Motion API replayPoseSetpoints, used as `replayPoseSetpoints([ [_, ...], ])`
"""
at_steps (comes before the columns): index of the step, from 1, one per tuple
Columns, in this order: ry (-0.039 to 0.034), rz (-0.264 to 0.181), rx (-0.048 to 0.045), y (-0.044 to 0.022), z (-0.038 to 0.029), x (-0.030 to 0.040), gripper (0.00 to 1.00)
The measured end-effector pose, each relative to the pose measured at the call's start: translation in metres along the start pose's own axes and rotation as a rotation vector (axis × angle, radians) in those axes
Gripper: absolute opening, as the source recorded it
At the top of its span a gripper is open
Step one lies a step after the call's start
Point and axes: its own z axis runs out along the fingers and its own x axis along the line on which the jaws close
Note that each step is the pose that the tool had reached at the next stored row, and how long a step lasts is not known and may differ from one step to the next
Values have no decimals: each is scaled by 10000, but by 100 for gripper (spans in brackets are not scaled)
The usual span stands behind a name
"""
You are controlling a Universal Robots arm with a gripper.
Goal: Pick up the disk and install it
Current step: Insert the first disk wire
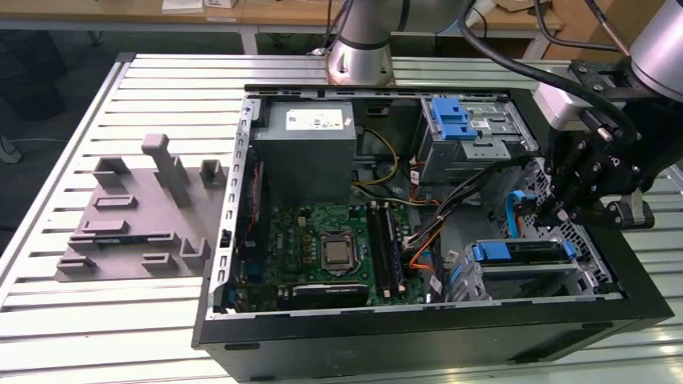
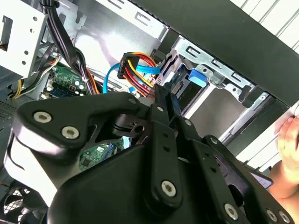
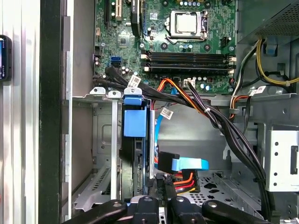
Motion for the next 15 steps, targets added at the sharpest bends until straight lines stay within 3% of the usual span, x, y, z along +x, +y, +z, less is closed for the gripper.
replayPoseSetpoints([
  [10, -3, 0, 0, 0, 2, 7, 17],
  [15, -1, 0, 0, -1, 15, 77, 17],
])
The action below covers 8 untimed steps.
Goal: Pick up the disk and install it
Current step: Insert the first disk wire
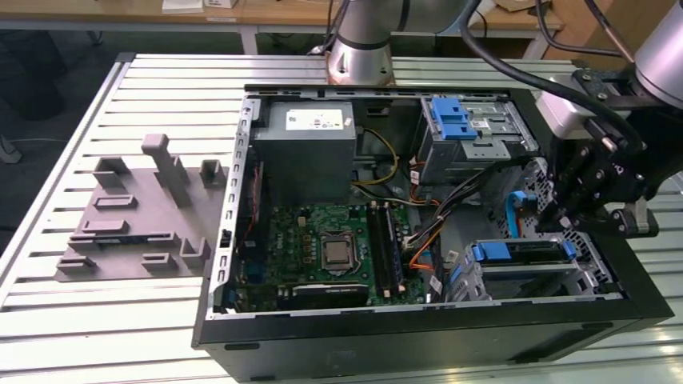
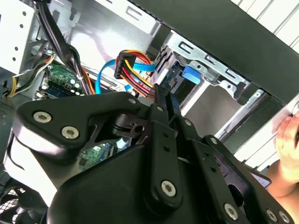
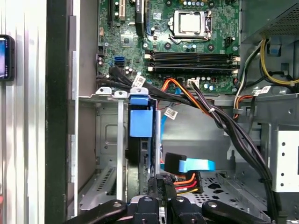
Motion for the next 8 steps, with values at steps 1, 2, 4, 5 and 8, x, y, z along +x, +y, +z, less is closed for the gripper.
replayPoseSetpoints([
  [1, 2, 0, 0, 0, 5, 15, 17],
  [2, 0, 0, 0, 0, 11, 26, 17],
  [4, -2, 0, 0, 0, 34, 33, 17],
  [5, -1, 0, -3, 0, 45, 34, 17],
  [8, 3, 0, -18, 0, 64, 35, 17],
])
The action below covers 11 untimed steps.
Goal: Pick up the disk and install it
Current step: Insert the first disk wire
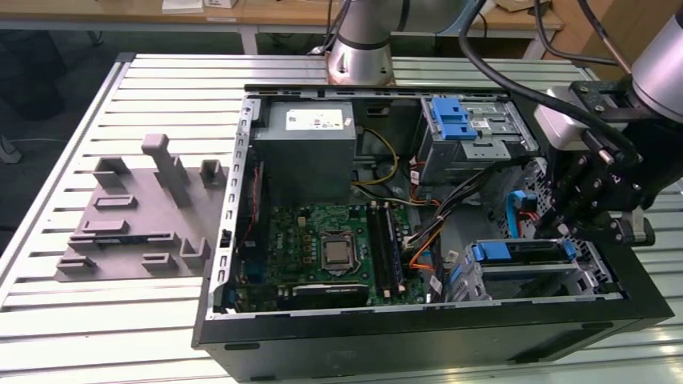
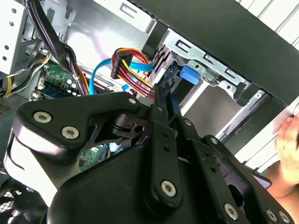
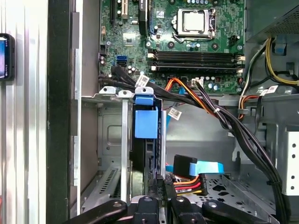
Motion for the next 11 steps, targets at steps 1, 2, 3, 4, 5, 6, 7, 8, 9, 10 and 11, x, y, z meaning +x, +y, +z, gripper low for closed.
replayPoseSetpoints([
  [1, -1, 0, -5, 0, 3, 3, 17],
  [2, -1, 1, -9, 0, 6, 8, 17],
  [3, -1, 3, -11, 0, 11, 12, 17],
  [4, -1, 3, -12, -1, 14, 17, 17],
  [5, -2, 4, -12, -1, 19, 23, 17],
  [6, -1, 5, -13, -1, 24, 30, 17],
  [7, -2, 6, -12, -1, 29, 36, 17],
  [8, -3, 8, -13, -1, 35, 41, 17],
  [9, -3, 9, -13, -1, 40, 45, 17],
  [10, -3, 10, -13, -1, 45, 49, 17],
  [11, -3, 11, -12, -1, 49, 52, 17],
])
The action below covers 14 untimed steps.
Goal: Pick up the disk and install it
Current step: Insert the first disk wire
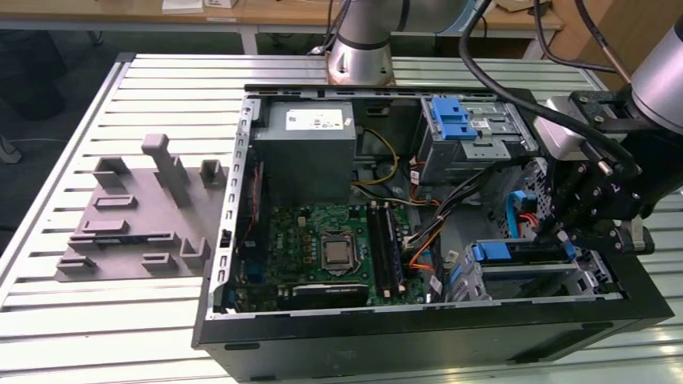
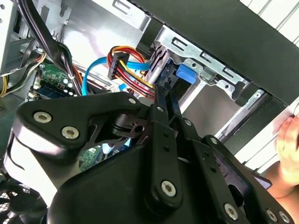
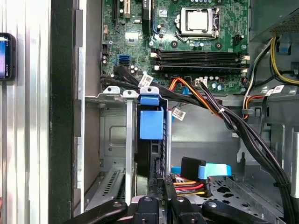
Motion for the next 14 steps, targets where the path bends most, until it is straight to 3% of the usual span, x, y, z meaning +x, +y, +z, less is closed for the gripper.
replayPoseSetpoints([
  [14, 1, 24, -8, -7, 26, 8, 17],
])
